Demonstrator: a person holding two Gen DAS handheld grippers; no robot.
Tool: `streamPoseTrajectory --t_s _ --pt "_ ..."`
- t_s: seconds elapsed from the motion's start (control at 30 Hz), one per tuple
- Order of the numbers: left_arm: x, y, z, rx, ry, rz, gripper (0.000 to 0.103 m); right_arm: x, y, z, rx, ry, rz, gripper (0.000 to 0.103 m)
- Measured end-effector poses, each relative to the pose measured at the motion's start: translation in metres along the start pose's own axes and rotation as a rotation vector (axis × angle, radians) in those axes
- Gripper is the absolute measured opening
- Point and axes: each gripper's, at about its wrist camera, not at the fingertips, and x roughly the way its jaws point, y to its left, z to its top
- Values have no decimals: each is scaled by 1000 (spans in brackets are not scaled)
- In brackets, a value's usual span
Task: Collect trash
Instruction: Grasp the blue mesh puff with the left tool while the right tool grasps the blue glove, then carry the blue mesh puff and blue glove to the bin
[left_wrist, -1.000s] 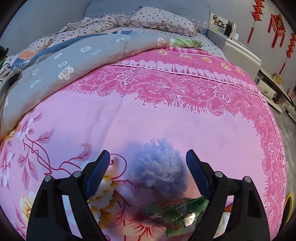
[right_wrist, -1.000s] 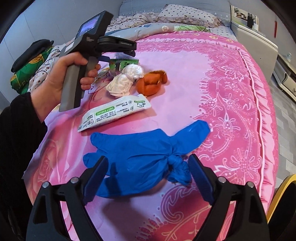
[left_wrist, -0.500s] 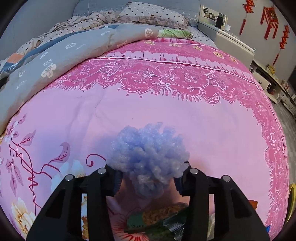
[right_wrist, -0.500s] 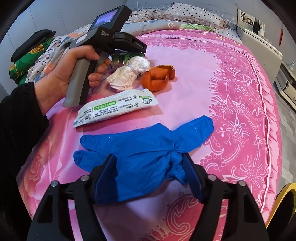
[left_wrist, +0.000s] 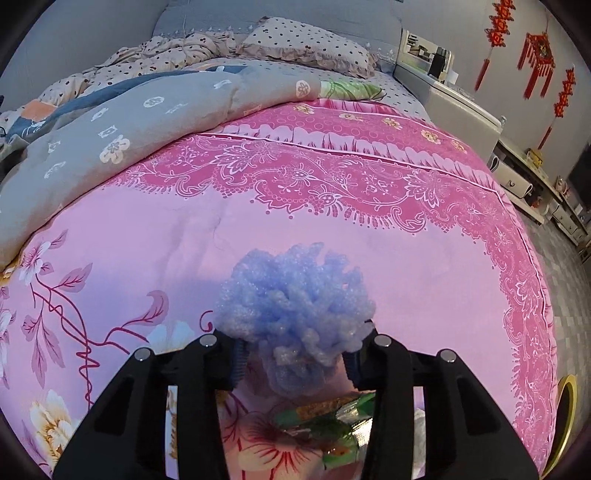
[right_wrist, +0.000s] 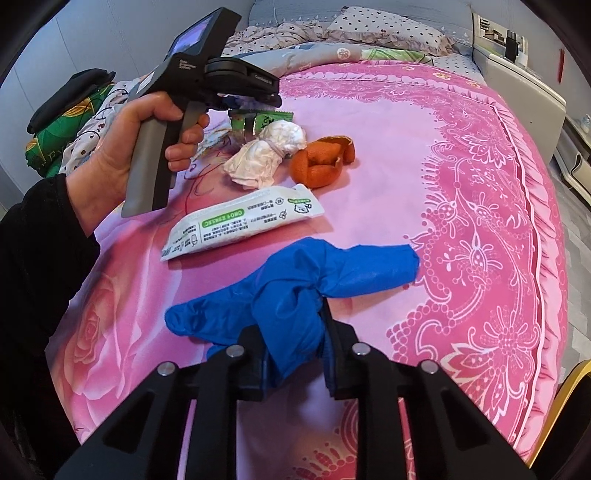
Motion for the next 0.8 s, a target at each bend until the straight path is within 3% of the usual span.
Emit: streamPoseTrajectory --t_s 0.8 --pt "-117 35 -22 -84 -90 24 39 -78 9 -21 26 -97 -19 18"
